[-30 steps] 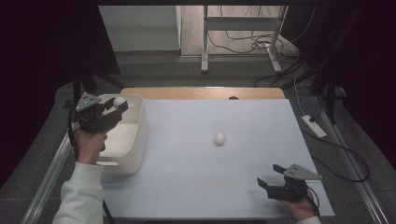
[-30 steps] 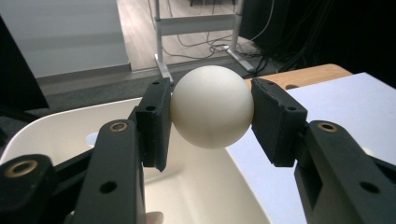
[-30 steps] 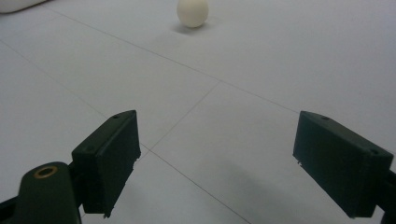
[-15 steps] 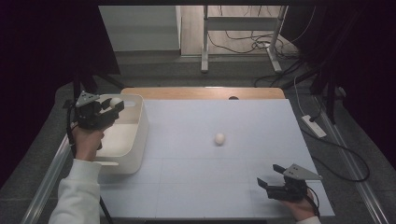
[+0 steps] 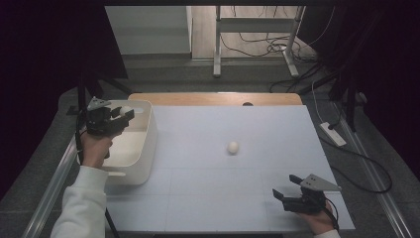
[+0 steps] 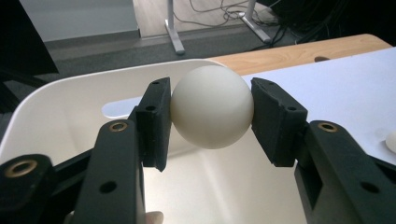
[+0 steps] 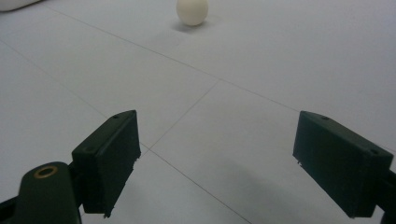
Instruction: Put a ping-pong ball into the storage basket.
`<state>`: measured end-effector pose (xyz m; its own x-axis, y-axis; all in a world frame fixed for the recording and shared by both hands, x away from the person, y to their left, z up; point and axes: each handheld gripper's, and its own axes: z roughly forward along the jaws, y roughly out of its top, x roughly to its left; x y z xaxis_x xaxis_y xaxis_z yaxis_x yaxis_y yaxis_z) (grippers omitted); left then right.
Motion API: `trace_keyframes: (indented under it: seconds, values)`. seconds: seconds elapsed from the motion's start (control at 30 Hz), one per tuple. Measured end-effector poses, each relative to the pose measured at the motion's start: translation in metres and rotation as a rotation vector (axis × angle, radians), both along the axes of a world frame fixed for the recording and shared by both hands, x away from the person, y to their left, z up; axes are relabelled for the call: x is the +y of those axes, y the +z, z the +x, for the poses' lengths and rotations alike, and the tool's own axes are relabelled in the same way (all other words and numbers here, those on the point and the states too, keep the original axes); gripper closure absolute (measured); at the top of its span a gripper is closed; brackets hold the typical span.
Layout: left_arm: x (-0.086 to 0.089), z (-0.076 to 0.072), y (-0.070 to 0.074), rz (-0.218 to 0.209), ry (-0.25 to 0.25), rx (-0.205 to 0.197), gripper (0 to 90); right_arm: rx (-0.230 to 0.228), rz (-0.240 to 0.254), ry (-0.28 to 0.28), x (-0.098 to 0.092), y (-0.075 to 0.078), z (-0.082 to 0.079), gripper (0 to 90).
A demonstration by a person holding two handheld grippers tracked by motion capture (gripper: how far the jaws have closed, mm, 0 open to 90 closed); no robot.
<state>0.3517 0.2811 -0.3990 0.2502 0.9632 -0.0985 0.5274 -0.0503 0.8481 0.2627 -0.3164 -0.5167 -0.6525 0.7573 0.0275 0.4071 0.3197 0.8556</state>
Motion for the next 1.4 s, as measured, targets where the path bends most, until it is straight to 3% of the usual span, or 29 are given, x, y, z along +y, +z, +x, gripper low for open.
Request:
trace_keyframes:
  seconds: [0.77, 1.4]
  values:
    - [0.003, 0.017, -0.017, 0.022, -0.002, 0.126, 50.6, 0.003, -0.002, -0.001, 0.000, 0.000, 0.001, 14.9]
    - [0.003, 0.018, -0.022, 0.039, 0.011, 0.139, 50.1, 0.002, -0.003, -0.001, 0.000, 0.000, 0.000, 14.9]
